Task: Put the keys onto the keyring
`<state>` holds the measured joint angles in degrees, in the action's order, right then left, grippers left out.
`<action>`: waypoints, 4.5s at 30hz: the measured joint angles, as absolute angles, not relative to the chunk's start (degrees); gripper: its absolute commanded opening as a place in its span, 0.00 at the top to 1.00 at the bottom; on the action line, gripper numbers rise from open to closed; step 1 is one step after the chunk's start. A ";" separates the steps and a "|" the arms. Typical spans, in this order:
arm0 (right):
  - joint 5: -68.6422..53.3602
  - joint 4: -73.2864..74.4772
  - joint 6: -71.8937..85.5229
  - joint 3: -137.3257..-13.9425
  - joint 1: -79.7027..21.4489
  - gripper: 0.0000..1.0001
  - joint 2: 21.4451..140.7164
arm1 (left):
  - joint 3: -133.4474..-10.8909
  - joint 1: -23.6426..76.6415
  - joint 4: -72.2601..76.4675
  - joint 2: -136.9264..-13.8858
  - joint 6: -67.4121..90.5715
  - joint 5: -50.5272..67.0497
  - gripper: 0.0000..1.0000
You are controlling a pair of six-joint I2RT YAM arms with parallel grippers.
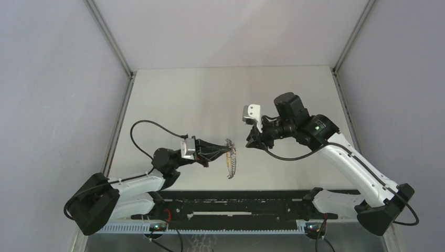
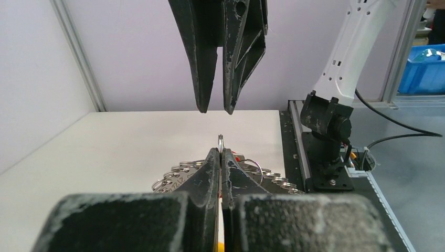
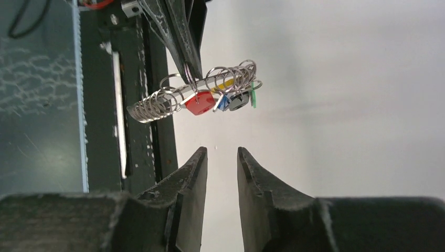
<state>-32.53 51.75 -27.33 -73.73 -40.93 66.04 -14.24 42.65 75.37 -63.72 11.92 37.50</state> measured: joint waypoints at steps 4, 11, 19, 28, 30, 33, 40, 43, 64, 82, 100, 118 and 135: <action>-40.84 45.04 -24.77 -70.06 -37.10 0.72 64.49 | -14.24 42.57 75.46 -62.74 11.88 36.99 1.00; -49.93 36.64 -21.41 -66.57 -36.34 0.72 65.93 | -14.24 42.28 75.75 -62.43 11.86 36.40 1.00; -53.65 32.99 -20.12 -66.46 -36.34 0.75 67.51 | -14.24 42.17 75.75 -62.39 11.88 36.25 1.00; -55.18 32.25 -19.51 -66.43 -36.40 0.86 68.93 | -14.24 42.17 75.77 -61.14 11.88 36.27 1.00; -55.70 32.14 -19.51 -66.43 -36.42 0.86 69.19 | -14.24 42.17 75.77 -61.10 11.88 36.27 1.00; -56.23 32.03 -19.53 -66.43 -36.51 0.86 69.63 | -14.24 42.17 75.77 -61.10 11.88 36.29 1.00; -56.95 31.92 -19.70 -66.43 -36.91 1.00 69.82 | -14.24 42.17 75.77 -61.10 11.88 36.36 1.00; -57.14 31.94 -19.70 -66.43 -36.88 1.00 69.87 | -14.24 42.15 75.77 -61.08 11.88 36.38 1.00; -57.49 32.10 -19.44 -66.43 -36.88 0.93 71.57 | -14.24 42.06 75.81 -58.11 11.88 37.95 1.00; -56.73 32.51 -21.96 -66.37 -39.07 0.81 67.42 | -14.24 42.06 75.79 -58.96 11.88 37.93 1.00; -52.88 32.34 -22.22 -66.37 -38.41 0.78 67.09 | -14.24 42.02 75.81 -58.96 11.92 38.00 1.00; -54.35 31.40 -22.63 -66.37 -39.53 1.00 68.14 | -14.24 42.02 75.81 -58.81 12.01 38.46 1.00; -56.03 31.88 -23.18 -66.37 -39.62 1.00 70.57 | -14.26 41.98 75.72 -58.06 12.03 39.27 1.00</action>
